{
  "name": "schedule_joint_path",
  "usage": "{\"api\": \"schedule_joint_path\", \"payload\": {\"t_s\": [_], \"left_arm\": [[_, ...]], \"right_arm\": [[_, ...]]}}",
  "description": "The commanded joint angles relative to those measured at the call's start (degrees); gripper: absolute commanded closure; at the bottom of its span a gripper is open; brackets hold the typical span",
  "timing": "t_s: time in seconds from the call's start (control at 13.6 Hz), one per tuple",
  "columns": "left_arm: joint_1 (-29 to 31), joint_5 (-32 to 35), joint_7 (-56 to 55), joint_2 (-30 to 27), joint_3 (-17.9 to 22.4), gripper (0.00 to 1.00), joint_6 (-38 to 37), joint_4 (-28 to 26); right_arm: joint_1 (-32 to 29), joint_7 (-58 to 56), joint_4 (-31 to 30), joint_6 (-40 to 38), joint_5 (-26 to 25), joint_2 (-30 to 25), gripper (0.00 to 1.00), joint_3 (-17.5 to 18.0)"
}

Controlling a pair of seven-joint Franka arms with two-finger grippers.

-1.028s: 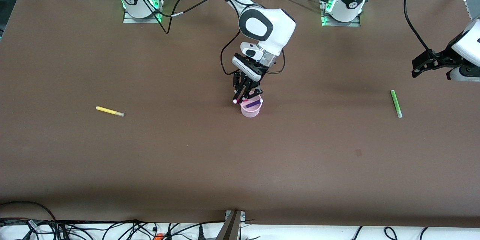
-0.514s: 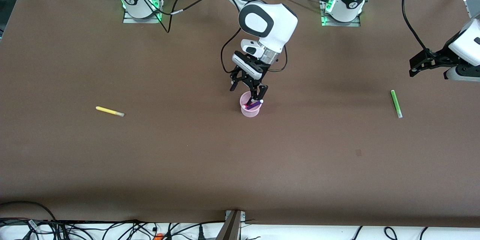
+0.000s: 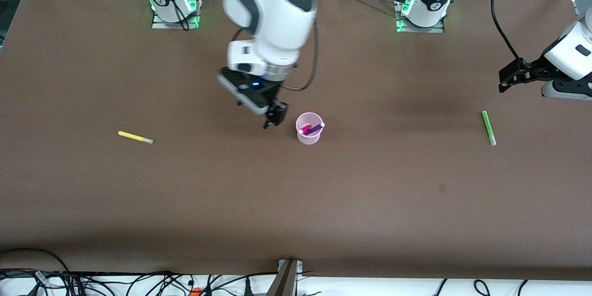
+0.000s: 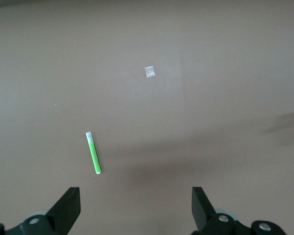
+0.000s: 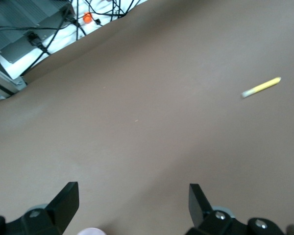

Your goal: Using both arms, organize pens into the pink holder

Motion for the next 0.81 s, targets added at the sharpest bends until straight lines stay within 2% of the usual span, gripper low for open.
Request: {"api": "schedule_joint_path", "payload": {"t_s": [0.0,0.44,0.73], "left_arm": [[0.02,-1.25,-0.26,-0.44,-0.29,0.0,-1.41,0.74],[0.02,-1.16,0.18,-0.44,-0.29,0.0,-2.19,0.74],[0.02,-1.16,0.18,-0.44,-0.46,0.0,-2.73,1.18]], "right_arm": [[-9.18,-17.74,-1.76,-4.72,7.67,-5.05,0.01,1.45],[-29.85,-57.05,-2.55,-14.04,21.04,-7.0,0.01,1.1],[-37.07,-69.75,-7.46,-13.0,22.03,-6.82,0.0,0.84]]}}
